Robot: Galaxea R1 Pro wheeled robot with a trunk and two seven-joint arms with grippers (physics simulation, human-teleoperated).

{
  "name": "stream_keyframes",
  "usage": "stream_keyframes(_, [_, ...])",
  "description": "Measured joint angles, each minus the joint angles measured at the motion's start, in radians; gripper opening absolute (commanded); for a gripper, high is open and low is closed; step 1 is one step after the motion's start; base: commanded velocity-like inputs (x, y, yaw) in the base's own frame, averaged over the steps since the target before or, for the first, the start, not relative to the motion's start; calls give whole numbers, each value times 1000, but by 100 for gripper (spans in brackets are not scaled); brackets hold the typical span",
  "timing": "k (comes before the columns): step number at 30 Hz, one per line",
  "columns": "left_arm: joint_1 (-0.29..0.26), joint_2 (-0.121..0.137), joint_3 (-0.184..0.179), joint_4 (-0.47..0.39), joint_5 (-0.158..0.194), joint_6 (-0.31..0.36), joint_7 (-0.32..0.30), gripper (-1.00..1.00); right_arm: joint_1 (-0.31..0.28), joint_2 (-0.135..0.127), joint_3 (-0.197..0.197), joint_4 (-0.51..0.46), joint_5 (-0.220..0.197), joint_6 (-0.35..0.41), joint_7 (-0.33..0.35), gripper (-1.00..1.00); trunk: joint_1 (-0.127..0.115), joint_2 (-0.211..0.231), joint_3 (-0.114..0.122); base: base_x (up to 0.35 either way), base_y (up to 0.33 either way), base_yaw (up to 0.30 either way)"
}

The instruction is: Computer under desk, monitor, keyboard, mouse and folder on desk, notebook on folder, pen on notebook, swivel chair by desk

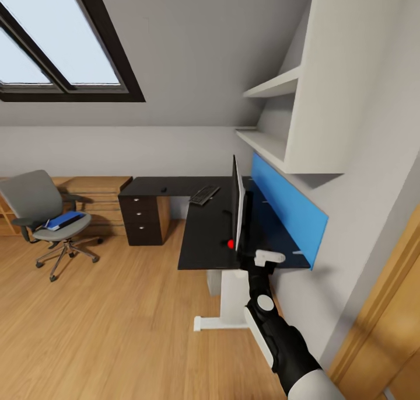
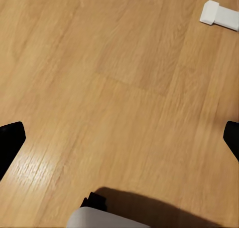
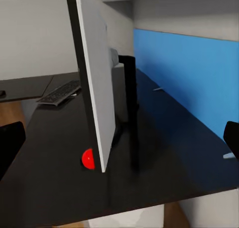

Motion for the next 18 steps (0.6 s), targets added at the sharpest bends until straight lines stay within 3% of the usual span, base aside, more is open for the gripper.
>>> stream_keyframes(9, [0, 0, 0, 0, 0, 0, 0, 100, 0, 0, 1, 37, 1, -35, -1, 100, 0, 0, 0, 128, 0, 0])
stream_keyframes(18, [0, 0, 0, 0, 0, 0, 0, 100, 0, -6, 0, 54, 2, -53, -1, 100, 0, 0, 0, 285, 76, 0])
